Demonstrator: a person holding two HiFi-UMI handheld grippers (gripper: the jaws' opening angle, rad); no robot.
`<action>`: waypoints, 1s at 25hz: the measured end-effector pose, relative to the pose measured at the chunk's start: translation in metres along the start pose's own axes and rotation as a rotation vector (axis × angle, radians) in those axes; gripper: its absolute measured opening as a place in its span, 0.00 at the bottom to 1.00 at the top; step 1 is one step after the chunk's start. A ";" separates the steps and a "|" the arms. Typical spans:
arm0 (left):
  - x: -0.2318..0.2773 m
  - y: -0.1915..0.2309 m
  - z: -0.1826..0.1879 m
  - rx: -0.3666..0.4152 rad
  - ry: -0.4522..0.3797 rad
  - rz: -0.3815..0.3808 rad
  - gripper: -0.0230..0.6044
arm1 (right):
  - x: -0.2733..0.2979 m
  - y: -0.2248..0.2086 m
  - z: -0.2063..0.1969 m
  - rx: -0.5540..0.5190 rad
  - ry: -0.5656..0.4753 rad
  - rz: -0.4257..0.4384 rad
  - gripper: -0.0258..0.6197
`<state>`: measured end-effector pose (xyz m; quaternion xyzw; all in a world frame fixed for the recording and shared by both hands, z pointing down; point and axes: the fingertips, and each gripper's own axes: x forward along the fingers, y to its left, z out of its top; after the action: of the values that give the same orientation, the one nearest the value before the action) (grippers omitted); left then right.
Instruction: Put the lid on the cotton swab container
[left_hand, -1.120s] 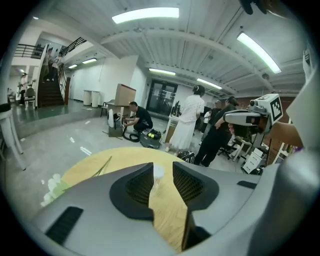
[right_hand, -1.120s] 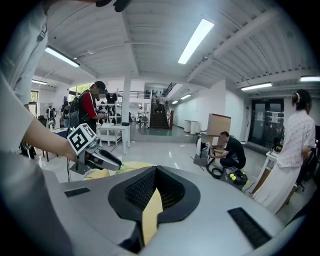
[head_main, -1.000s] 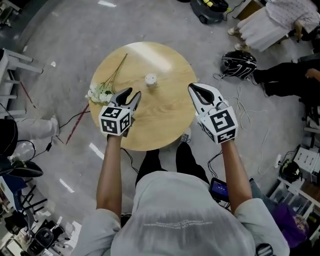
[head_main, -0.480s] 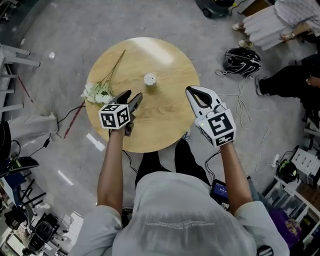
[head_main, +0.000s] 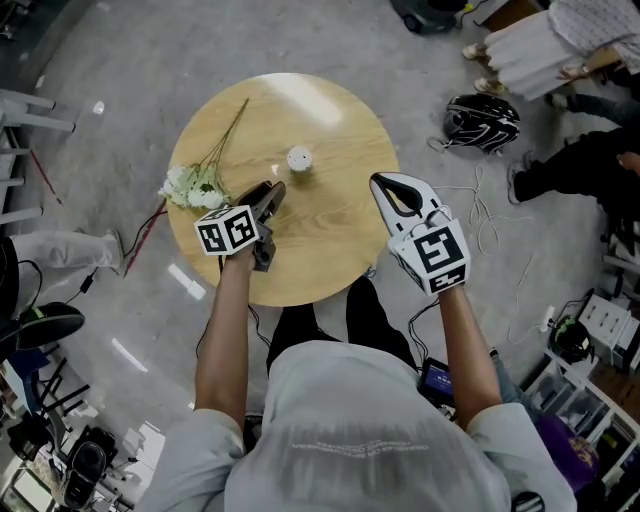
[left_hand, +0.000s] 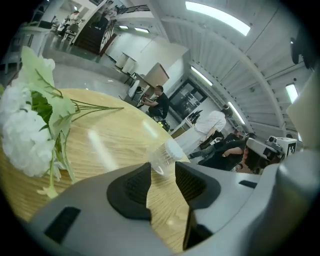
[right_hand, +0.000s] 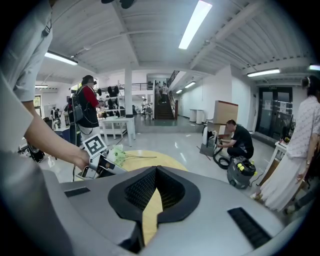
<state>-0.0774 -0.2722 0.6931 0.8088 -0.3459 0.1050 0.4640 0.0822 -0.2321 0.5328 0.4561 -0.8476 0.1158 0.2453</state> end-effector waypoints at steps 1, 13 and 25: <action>-0.002 0.001 0.002 -0.006 -0.012 0.003 0.30 | 0.000 0.001 0.001 0.000 -0.002 0.001 0.08; -0.015 -0.012 0.035 0.170 -0.046 0.067 0.20 | -0.011 0.002 0.006 -0.001 -0.019 -0.006 0.08; 0.004 -0.049 0.047 0.454 -0.001 0.048 0.20 | -0.011 -0.007 0.003 0.019 -0.022 -0.019 0.08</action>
<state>-0.0493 -0.2968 0.6363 0.8839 -0.3328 0.1910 0.2674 0.0919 -0.2298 0.5242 0.4676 -0.8448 0.1165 0.2327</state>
